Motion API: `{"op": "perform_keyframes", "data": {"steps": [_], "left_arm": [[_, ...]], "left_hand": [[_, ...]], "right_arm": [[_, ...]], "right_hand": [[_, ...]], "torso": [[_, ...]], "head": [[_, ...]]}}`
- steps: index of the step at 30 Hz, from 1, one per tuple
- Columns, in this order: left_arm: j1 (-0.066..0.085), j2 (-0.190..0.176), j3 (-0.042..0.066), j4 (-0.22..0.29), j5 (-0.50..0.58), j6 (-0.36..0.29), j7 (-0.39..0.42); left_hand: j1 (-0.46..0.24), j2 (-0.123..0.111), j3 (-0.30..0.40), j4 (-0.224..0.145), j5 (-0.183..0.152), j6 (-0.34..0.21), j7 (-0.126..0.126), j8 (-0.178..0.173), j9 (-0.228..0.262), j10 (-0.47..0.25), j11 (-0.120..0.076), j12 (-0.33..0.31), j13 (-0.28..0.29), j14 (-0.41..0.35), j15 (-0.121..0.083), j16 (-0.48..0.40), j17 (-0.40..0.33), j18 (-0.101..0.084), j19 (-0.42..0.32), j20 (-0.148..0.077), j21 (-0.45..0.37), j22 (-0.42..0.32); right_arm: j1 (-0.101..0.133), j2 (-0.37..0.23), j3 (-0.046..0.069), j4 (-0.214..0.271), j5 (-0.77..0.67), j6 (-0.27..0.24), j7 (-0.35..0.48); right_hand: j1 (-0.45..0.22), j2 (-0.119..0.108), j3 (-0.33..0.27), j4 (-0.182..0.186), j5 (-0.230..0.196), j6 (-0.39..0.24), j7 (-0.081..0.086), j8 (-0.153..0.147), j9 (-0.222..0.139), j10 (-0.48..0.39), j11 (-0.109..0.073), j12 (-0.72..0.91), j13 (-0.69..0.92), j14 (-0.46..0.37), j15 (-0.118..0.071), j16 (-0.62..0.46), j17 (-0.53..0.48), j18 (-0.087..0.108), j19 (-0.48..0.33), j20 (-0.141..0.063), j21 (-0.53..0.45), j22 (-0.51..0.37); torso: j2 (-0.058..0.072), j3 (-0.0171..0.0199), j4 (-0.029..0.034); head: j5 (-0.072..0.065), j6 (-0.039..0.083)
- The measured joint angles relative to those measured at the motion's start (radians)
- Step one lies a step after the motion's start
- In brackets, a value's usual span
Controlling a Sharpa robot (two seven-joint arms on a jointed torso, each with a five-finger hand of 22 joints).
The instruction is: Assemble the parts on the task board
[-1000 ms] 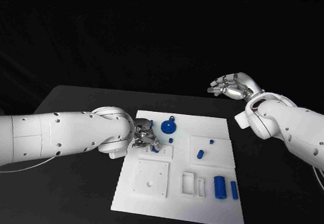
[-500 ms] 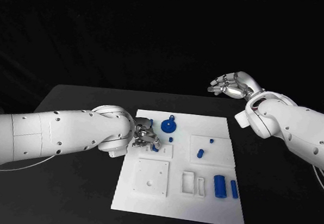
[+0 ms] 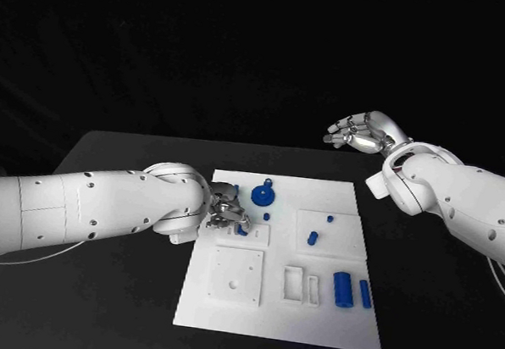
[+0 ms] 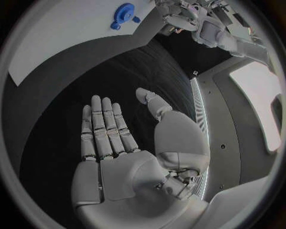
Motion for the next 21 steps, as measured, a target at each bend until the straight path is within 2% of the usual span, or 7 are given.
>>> {"op": "perform_keyframes", "data": {"steps": [21], "left_arm": [[0.001,0.01,0.0,-0.005,-0.037,0.009,-0.001]], "left_hand": [[0.0,0.0,0.001,0.0,-0.008,0.0,0.0,0.006,0.0,0.0,0.0,0.006,0.001,0.002,0.001,0.0,0.0,0.0,0.0,0.0,0.004,0.0]], "right_arm": [[-0.001,0.002,0.0,0.001,0.0,0.003,0.0]], "right_hand": [[0.0,0.0,0.0,0.0,0.0,0.0,0.0,0.004,-0.002,0.0,0.0,0.0,-0.004,0.0,0.0,0.0,0.0,0.0,-0.004,0.004,0.0,0.001]], "torso": [[0.0,0.0006,-0.0003]], "head": [[-0.003,-0.003]]}}
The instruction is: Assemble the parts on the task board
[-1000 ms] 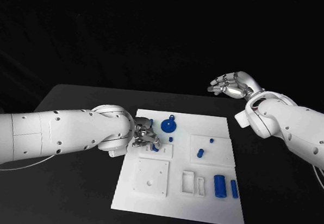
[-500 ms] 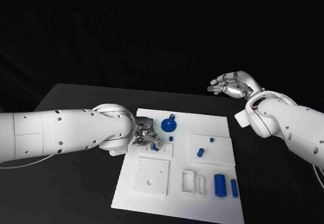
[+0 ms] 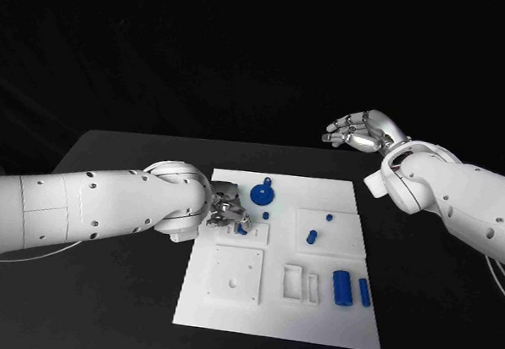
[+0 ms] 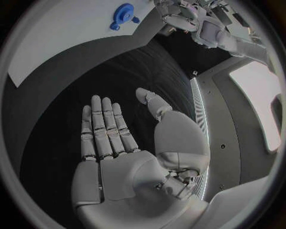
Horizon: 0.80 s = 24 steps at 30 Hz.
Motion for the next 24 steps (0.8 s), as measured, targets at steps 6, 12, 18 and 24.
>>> {"op": "perform_keyframes", "data": {"steps": [6,12,18,24], "left_arm": [[0.0,0.003,0.0,-0.004,-0.002,0.004,0.0],[-0.001,0.005,0.002,-0.007,-0.003,0.006,-0.001],[-0.002,0.005,0.002,-0.007,-0.005,0.007,-0.001],[-0.002,0.005,0.002,-0.007,-0.006,0.007,-0.001]], "left_hand": [[0.0,0.0,0.006,0.013,-0.054,0.001,0.0,0.0,0.0,0.0,0.0,0.0,0.003,0.0,-0.001,0.004,-0.002,0.0,0.0,0.0,0.0,0.0],[0.0,0.0,0.005,0.02,-0.069,0.002,-0.001,0.0,0.001,0.0,0.0,0.0,0.004,-0.002,-0.003,0.004,-0.002,0.0,0.0,0.0,0.0,0.0],[0.0,0.0,0.002,0.037,-0.116,0.009,-0.004,-0.002,0.001,0.0,0.0,0.005,0.006,-0.001,-0.005,0.009,-0.003,0.0,0.0,0.0,0.0,0.0],[-0.007,-0.01,-0.004,0.054,-0.13,0.016,-0.01,-0.002,0.001,0.0,0.0,0.005,0.007,0.001,-0.006,0.009,-0.004,0.0,0.0,0.0,0.0,0.0]], "right_arm": [[0.0,0.0,0.0,0.0,0.0,0.001,0.0],[-0.001,0.0,0.0,0.0,0.0,0.003,0.0],[-0.001,0.0,0.0,0.0,0.0,0.004,0.0],[-0.002,0.0,0.0,0.0,0.0,0.004,0.0]], "right_hand": [[0.0,0.0,0.0,0.0,0.0,0.0,0.0,0.0,-0.001,0.0,0.0,0.0,-0.002,0.0,0.0,0.0,0.0,0.0,0.0,0.0,0.0,0.001],[0.0,0.0,0.0,0.0,0.0,0.0,0.0,0.0,-0.001,0.0,0.0,0.0,-0.002,0.0,0.0,0.0,0.0,0.0,0.0,0.0,0.0,0.001],[0.0,0.0,0.0,0.0,0.004,0.0,0.0,0.0,-0.001,0.0,0.0,0.0,-0.003,-0.003,0.003,0.0,0.0,0.0,0.0,0.0,0.0,0.001],[0.0,0.0,0.0,0.0,0.004,0.0,0.0,0.0,-0.001,0.0,0.0,0.0,-0.004,-0.003,0.003,0.0,0.0,0.0,0.0,0.0,0.0,0.001]], "torso": [[0.0,0.0,-0.0001],[0.0,-0.0004,-0.0001],[0.0,-0.0007,-0.0001],[0.0,-0.0007,0.0005]], "head": [[-0.002,0.0],[-0.003,0.001],[-0.004,-0.001],[-0.005,-0.003]]}}
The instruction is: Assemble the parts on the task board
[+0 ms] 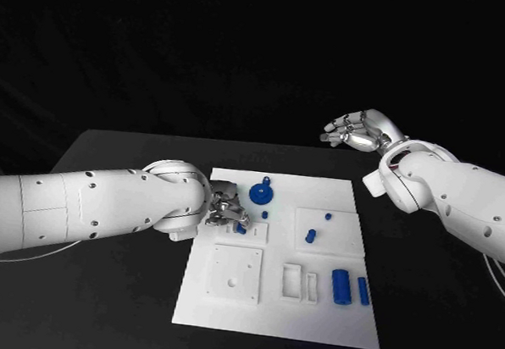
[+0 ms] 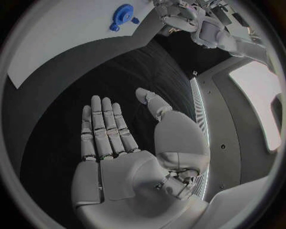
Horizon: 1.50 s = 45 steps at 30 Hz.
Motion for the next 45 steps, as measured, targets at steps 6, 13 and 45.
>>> {"op": "perform_keyframes", "data": {"steps": [6,13,45], "left_arm": [[-0.001,0.0,-0.001,-0.001,-0.001,0.0,0.0],[-0.002,0.0,-0.001,0.0,-0.001,0.0,0.0],[-0.003,0.004,-0.002,-0.005,-0.002,0.005,-0.004]], "left_hand": [[-0.007,-0.007,-0.004,0.013,-0.006,0.015,-0.012,-0.002,0.0,0.0,0.0,0.0,0.001,0.013,-0.012,0.0,0.0,0.0,0.0,0.0,0.0,0.0],[-0.013,-0.013,-0.003,0.019,-0.006,0.033,-0.02,-0.002,0.0,0.0,0.0,0.0,0.001,0.013,-0.018,0.0,0.0,0.0,0.0,0.0,0.0,0.0],[-0.061,0.024,-0.015,-0.011,0.211,0.049,-0.028,0.004,-0.001,0.001,-0.001,0.004,0.008,0.015,-0.017,0.012,-0.005,0.0,-0.002,-0.002,0.008,0.002]], "right_arm": [[-0.001,0.0,0.0,0.0,0.0,0.001,0.0],[-0.002,0.001,0.0,-0.001,0.0,0.001,0.0],[-0.004,0.002,0.0,-0.002,0.0,0.004,0.0]], "right_hand": [[0.0,0.0,0.0,0.0,0.0,0.0,0.0,0.0,0.0,0.0,0.0,0.0,0.0,0.0,0.0,-0.004,0.0,0.0,0.0,0.0,-0.004,0.001],[0.0,0.0,0.0,0.0,0.0,0.0,0.0,0.0,0.0,0.0,0.0,0.0,-0.001,0.0,0.0,-0.004,0.0,0.0,0.0,0.0,-0.004,0.001],[0.0,0.0,-0.003,-0.003,0.0,0.0,0.0,0.0,-0.002,0.0,0.0,0.0,-0.005,0.0,0.0,-0.004,0.0,0.0,-0.004,0.004,-0.004,0.002]], "torso": [[0.0,0.0,0.0],[0.0,0.0001,0.0002],[0.0,0.0004,0.0]], "head": [[0.0,-0.001],[0.0,-0.004],[0.001,-0.008]]}}
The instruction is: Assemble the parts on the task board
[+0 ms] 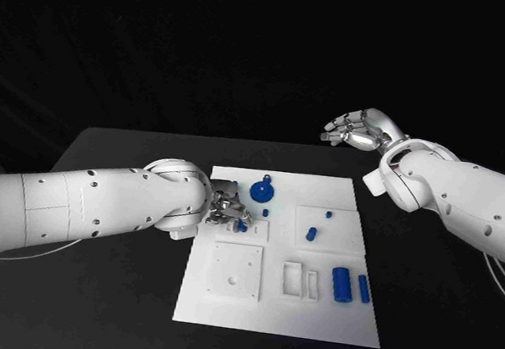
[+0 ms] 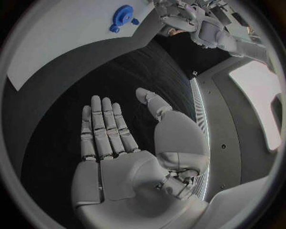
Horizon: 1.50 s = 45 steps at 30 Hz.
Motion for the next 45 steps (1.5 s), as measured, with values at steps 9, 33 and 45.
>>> {"op": "perform_keyframes", "data": {"steps": [9,33,45], "left_arm": [[0.002,0.003,0.002,-0.008,0.006,0.016,0.002],[0.004,0.001,0.004,-0.006,0.002,0.045,0.001],[0.003,0.002,0.004,-0.007,0.001,0.045,0.001]], "left_hand": [[-0.004,0.004,-0.006,-0.006,0.029,0.0,0.0,0.003,-0.003,0.0,0.0,0.0,0.003,0.0,0.0,0.0,0.0,0.0,0.0,0.0,0.004,0.001],[0.007,-0.007,-0.008,-0.008,0.019,0.0,0.0,0.002,-0.005,0.0,0.0,0.0,0.004,0.002,0.002,0.0,-0.001,0.0,0.0,0.0,0.004,0.001],[0.011,-0.011,-0.004,-0.004,-0.024,0.0,0.0,0.003,-0.004,0.0,0.0,-0.001,0.004,0.0,0.0,0.0,-0.004,0.0,0.0,0.0,0.004,-0.001]], "right_arm": [[0.0,0.0,0.0,-0.001,0.0,0.001,-0.001],[-0.001,-0.001,0.0,-0.001,0.0,0.004,-0.001],[-0.001,-0.002,0.0,0.001,0.0,0.004,-0.001]], "right_hand": [[0.0,0.0,0.0,0.0,0.0,0.0,0.0,0.0,-0.001,0.0,0.0,0.0,-0.001,0.0,0.0,0.0,0.0,0.0,0.0,0.0,0.0,0.0],[0.0,0.0,0.0,0.0,0.0,0.0,0.0,0.0,-0.002,0.0,0.0,0.0,-0.002,0.0,0.0,0.0,0.0,0.0,0.0,0.0,0.0,0.001],[0.0,0.0,0.0,0.0,0.0,0.0,0.0,0.0,-0.002,0.0,0.0,0.0,-0.004,0.001,-0.001,0.0,0.0,0.0,0.0,0.0,0.0,0.002]], "torso": [[0.0,-0.0004,-0.0006],[0.0,-0.0006,0.0],[0.0,-0.0006,0.0]], "head": [[0.001,-0.001],[-0.001,-0.006],[-0.001,-0.004]]}}
